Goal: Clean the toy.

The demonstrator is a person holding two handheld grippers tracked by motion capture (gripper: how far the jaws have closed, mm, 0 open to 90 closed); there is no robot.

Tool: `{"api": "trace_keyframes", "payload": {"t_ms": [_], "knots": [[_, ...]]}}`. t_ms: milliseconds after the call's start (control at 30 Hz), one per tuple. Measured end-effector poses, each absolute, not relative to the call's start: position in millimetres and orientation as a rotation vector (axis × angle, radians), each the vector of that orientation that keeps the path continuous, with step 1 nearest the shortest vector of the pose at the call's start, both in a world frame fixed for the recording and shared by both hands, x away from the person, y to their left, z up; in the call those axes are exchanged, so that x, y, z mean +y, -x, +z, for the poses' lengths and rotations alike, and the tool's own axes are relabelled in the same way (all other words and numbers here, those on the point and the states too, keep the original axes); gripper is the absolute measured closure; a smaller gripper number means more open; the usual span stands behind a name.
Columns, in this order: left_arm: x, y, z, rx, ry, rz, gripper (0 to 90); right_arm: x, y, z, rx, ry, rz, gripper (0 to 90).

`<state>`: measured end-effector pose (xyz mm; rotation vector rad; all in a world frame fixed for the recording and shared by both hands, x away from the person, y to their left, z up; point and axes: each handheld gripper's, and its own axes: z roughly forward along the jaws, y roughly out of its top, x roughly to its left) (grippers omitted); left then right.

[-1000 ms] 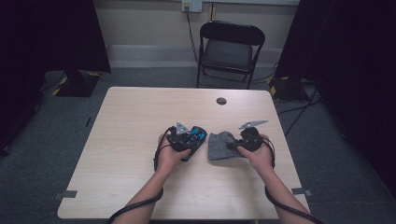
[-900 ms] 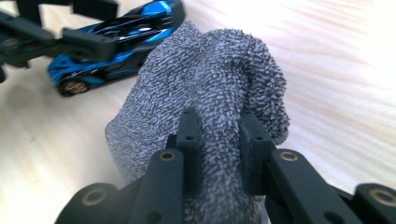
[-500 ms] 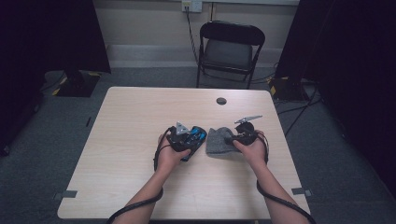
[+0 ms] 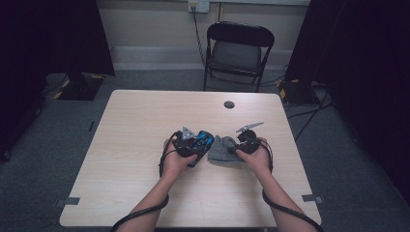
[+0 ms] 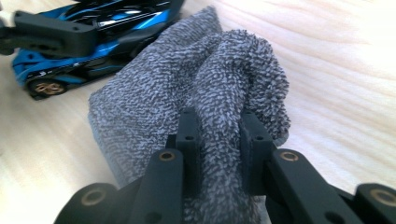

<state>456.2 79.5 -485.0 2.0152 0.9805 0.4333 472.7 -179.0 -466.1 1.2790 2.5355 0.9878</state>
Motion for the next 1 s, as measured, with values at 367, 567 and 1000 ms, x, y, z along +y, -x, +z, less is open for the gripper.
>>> {"api": "trace_keyframes", "payload": {"t_ms": [367, 567, 1000], "knots": [[79.4, -456.6, -484.7, 0.979, -2.019, 0.438, 43.0, -174.7, -459.9, -468.6, 2.574, -1.237, 1.038, 73.3], [79.3, -456.6, -484.6, 0.979, -2.019, 0.439, 43.0, -170.5, -452.9, -471.7, 2.591, -1.214, 1.067, 73.2], [79.1, -456.6, -484.5, 0.982, -2.02, 0.439, 43.0, -162.1, -441.4, -474.3, 2.637, -1.152, 1.097, 73.2]]}}
